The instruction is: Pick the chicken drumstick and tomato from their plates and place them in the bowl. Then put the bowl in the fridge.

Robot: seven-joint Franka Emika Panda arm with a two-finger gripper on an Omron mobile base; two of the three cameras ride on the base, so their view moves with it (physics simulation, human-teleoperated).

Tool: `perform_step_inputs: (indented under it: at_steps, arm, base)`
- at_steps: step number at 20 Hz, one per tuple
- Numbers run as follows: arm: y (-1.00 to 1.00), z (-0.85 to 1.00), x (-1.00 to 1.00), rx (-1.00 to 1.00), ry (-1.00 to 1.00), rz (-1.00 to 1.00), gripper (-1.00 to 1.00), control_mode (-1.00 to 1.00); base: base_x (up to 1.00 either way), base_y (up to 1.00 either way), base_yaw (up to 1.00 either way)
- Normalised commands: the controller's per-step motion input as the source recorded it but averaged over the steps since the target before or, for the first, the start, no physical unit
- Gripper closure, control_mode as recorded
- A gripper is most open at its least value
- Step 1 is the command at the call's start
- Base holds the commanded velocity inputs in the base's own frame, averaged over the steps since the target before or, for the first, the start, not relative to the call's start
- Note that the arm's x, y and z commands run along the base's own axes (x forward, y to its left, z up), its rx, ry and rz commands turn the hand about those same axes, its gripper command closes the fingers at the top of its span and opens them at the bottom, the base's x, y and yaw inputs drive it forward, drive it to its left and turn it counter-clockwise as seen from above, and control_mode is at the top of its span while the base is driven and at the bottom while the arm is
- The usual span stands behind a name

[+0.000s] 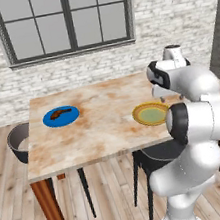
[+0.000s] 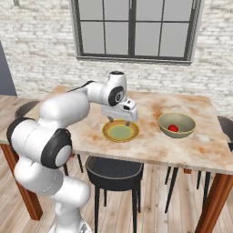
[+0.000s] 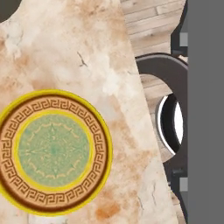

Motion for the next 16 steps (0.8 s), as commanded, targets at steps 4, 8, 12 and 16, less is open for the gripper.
perform_step_inputs:
  at_steps: [4,8,12,16]
  arm:
    - [0.6,0.08,-0.13,0.0,0.08,0.21,-1.0,-1.0]
    - [0.52,0.05,-0.09,0.0,0.09,0.18,-1.0,-1.0]
    - [0.11,0.0,-0.02,0.0,0.03,0.07,-1.0,-1.0]
    - [0.0,0.0,0.0,0.0,0.0,0.0,-1.0,-1.0]
  base:
    - [0.0,0.0,0.0]
    - [0.0,0.0,0.0]
    - [0.0,0.0,0.0]
    - [0.0,0.0,0.0]
